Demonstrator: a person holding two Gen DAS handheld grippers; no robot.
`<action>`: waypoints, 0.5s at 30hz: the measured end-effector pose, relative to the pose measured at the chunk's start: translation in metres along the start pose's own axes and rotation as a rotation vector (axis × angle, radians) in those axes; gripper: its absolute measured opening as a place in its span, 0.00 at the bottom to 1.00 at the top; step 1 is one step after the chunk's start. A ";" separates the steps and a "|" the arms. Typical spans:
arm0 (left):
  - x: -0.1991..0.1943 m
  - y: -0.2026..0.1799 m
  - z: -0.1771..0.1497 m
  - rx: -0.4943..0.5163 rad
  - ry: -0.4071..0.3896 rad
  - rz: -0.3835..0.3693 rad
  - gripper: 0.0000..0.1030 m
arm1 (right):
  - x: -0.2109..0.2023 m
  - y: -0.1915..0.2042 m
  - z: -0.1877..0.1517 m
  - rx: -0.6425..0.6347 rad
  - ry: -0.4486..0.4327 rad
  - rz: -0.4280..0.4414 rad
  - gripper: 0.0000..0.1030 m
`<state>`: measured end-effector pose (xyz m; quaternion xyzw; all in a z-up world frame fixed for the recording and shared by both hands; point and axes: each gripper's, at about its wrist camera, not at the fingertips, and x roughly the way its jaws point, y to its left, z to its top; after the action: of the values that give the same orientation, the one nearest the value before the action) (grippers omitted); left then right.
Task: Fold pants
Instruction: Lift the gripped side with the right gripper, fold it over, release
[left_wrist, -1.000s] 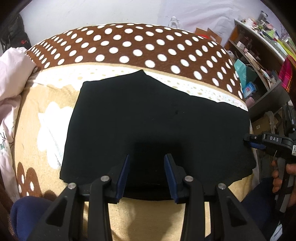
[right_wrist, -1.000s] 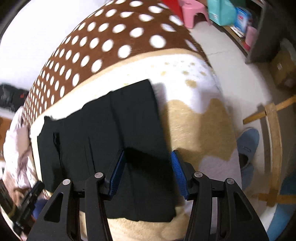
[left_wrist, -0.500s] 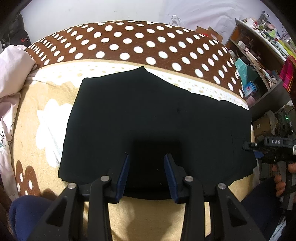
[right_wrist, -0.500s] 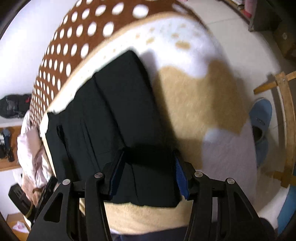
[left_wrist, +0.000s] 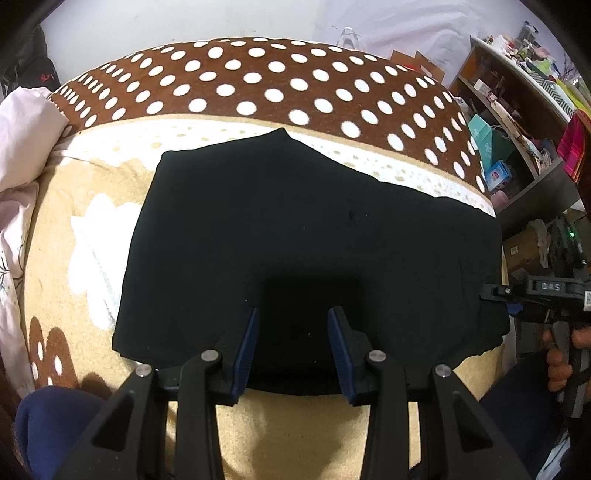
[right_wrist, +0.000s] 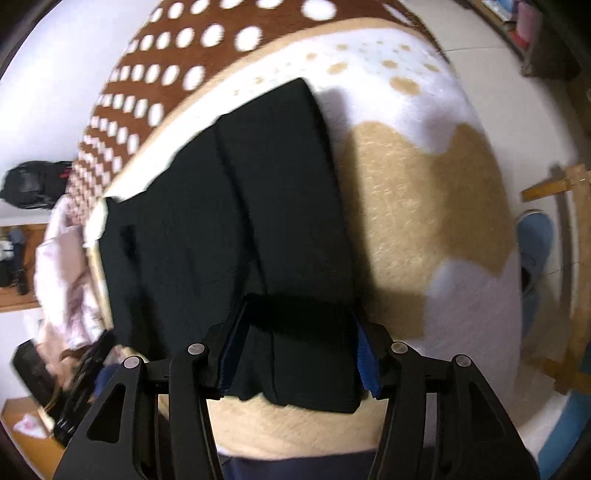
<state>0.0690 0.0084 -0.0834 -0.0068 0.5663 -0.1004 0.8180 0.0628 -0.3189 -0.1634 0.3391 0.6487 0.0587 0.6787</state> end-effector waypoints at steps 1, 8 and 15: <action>0.000 0.000 0.000 -0.001 0.000 -0.001 0.40 | -0.002 0.000 -0.002 0.001 0.001 0.019 0.42; 0.000 0.000 0.000 -0.001 0.005 -0.004 0.40 | 0.002 -0.016 -0.001 0.067 0.002 0.009 0.34; 0.002 0.001 0.000 -0.012 0.012 -0.003 0.40 | 0.004 -0.004 -0.001 0.037 -0.038 -0.066 0.38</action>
<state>0.0696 0.0092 -0.0856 -0.0119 0.5718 -0.0981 0.8144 0.0614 -0.3192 -0.1687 0.3312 0.6474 0.0179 0.6863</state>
